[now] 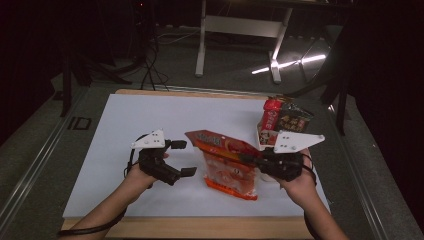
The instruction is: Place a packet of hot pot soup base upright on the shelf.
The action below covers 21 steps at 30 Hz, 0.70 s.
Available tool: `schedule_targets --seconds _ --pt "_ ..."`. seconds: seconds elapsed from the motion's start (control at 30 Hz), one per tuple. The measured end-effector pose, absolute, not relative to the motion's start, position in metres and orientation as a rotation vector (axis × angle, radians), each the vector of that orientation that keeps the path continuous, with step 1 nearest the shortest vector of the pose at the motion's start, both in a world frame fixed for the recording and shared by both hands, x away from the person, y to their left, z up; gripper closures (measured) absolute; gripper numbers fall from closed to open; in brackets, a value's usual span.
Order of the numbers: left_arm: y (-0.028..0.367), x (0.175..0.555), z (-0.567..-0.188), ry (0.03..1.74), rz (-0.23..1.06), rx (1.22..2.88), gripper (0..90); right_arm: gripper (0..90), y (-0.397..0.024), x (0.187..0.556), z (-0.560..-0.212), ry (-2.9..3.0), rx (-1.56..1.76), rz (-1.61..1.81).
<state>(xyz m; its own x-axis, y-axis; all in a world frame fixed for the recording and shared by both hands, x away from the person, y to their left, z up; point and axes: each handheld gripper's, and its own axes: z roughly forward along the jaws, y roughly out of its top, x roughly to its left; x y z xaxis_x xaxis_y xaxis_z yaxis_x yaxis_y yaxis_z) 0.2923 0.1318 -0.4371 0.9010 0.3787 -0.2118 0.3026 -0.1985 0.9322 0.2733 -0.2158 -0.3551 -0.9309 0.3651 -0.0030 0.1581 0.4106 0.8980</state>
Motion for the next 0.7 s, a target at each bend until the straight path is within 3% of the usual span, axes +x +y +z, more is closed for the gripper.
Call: schedule_targets --seconds 0.7 --pt "0.162 0.271 -0.49 0.675 0.048 1.834 1.6 90.0 -0.271 0.307 -0.294 2.23 0.589 1.546"
